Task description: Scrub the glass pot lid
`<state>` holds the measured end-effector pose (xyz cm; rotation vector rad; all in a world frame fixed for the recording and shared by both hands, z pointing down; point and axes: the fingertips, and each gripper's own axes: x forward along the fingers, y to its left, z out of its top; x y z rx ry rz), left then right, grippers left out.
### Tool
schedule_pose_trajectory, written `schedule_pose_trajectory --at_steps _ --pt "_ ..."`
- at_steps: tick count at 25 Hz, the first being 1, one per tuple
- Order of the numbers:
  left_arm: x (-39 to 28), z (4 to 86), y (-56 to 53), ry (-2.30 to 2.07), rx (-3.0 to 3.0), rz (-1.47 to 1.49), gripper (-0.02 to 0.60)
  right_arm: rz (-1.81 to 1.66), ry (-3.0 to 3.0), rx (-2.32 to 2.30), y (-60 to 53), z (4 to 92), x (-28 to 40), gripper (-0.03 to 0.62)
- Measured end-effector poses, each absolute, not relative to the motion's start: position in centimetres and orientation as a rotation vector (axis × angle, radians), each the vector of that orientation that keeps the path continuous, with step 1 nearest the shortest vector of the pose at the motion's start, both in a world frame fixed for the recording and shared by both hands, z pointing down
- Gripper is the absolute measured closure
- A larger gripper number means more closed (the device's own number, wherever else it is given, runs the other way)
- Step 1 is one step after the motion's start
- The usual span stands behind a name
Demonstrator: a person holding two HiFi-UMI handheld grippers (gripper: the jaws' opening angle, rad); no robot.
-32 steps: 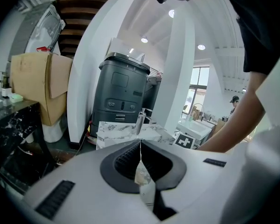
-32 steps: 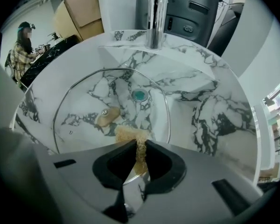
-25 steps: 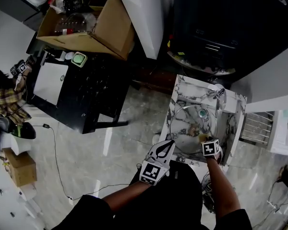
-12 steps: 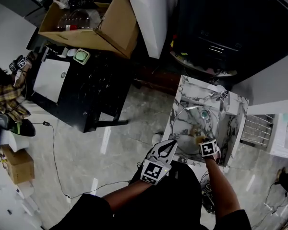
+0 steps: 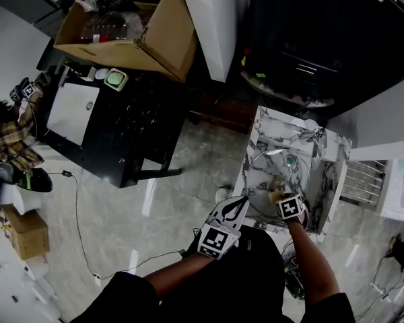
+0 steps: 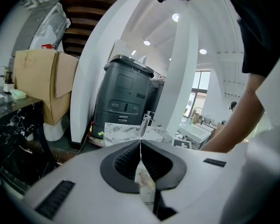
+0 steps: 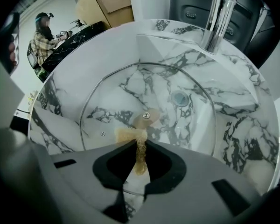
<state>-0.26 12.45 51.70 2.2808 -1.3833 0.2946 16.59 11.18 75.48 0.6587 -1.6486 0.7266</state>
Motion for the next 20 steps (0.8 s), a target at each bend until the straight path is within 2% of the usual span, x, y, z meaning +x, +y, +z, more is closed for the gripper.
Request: schedule_pose_trajectory --at_steps 20 --pt "-2.4 51.5 11.0 -1.371 2.309 0.295 0.564 0.820 -1.711 0.605 11.6 75.4 10.7 0.531"
